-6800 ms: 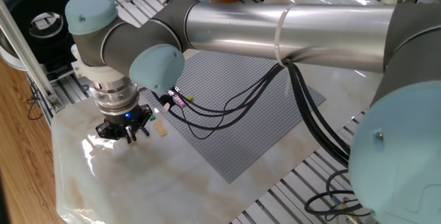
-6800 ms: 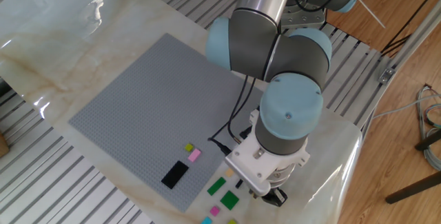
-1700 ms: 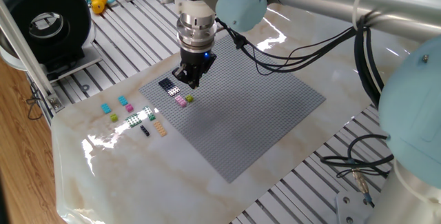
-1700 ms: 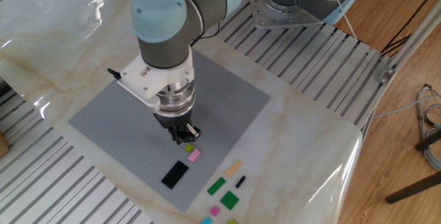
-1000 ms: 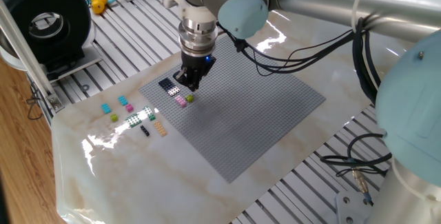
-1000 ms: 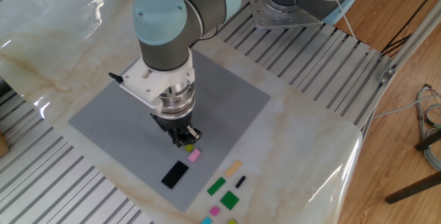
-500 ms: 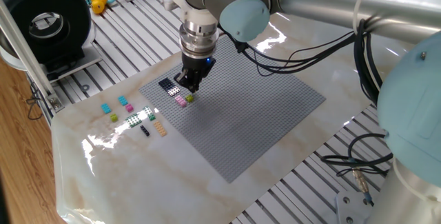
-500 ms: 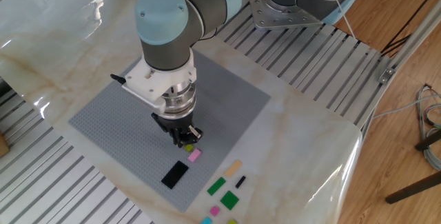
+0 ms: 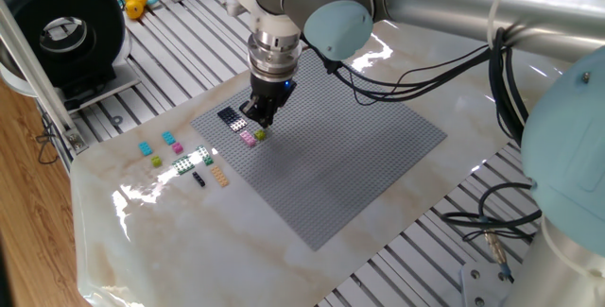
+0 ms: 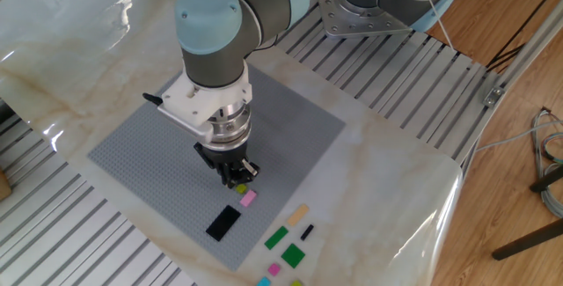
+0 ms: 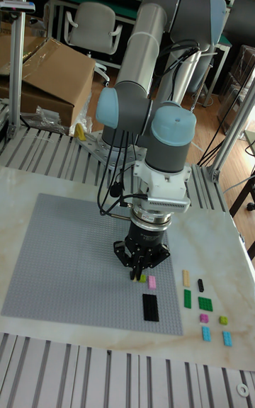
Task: Stack small Lego blocks randomly, one at a time
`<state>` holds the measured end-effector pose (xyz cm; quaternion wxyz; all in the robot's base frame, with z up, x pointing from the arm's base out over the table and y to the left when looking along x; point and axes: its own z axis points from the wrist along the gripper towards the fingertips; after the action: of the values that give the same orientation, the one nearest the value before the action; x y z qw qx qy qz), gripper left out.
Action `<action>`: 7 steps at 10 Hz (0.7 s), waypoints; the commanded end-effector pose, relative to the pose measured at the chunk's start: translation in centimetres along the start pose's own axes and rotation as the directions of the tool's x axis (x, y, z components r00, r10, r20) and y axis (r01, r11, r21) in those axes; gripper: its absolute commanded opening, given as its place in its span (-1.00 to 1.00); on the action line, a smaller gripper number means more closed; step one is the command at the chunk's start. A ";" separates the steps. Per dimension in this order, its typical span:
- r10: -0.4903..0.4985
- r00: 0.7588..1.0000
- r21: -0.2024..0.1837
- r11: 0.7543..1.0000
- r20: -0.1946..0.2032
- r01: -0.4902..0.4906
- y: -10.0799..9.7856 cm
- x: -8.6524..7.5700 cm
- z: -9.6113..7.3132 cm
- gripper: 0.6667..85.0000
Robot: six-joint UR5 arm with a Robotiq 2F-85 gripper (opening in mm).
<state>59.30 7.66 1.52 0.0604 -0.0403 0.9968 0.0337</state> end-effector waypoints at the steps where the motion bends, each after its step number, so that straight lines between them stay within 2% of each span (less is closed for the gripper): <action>1: 0.011 1.000 -0.019 1.000 0.013 -0.010 0.2 0.0 0.0 -0.98; 7: 0.017 1.000 -0.011 1.000 0.020 -0.017 0.0 -0.3 0.2 -0.98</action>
<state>59.42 7.62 1.26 0.0677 -0.0382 0.9964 0.0352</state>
